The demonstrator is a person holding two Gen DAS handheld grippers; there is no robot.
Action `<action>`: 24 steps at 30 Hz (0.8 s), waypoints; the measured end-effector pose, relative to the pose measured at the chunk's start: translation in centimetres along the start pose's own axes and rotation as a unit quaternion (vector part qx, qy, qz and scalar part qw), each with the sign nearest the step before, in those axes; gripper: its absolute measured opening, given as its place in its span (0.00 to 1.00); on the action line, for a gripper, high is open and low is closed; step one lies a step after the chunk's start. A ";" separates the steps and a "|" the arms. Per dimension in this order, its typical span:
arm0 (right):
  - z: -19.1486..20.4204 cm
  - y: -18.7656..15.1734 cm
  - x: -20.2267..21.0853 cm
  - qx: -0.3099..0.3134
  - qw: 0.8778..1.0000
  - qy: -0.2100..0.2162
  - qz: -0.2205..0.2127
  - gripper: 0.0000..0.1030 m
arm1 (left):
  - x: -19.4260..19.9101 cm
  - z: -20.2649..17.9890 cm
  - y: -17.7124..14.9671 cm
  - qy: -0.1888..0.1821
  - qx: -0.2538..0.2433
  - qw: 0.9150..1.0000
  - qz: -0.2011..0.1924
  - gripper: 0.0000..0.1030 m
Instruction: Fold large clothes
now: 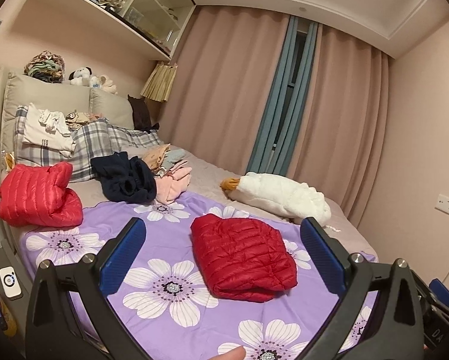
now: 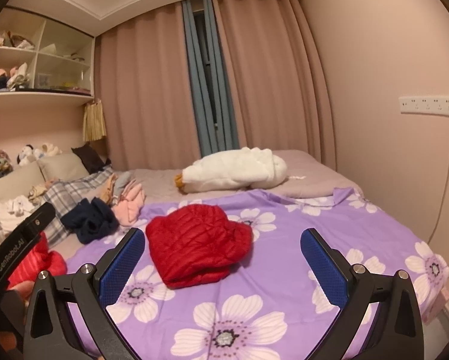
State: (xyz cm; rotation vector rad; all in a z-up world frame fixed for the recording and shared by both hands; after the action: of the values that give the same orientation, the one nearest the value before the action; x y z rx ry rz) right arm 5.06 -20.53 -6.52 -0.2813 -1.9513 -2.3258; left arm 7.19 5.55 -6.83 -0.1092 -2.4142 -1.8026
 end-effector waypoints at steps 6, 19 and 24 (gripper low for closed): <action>-0.3 0.0 0.0 -0.002 1.000 -0.008 -0.002 1.00 | 0.1 -0.3 -0.3 -0.010 -0.006 1.000 0.007 1.00; 0.4 -0.7 -1.0 0.010 1.000 -0.012 0.015 1.00 | -0.9 1.4 -0.4 -0.004 0.032 0.999 0.019 1.00; 0.9 -0.9 -1.1 0.024 1.000 -0.008 0.019 1.00 | -0.8 0.9 -0.6 0.016 -0.004 1.000 0.010 1.00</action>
State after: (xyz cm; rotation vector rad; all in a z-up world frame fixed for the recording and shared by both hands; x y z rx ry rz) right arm 6.02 -19.51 -7.46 -0.3307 -1.9884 -2.2572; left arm 7.85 6.22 -7.80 -0.1048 -2.3766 -1.7913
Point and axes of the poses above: each gripper's, at about its wrist camera, not at the fingertips, and x roughly against the way its jaws point, z to its left, y to its top, the point moved 8 cm from there along -x, roughly the way its jaws point, and after that the axes turned 1 degree about z, right-handed, at the moved point
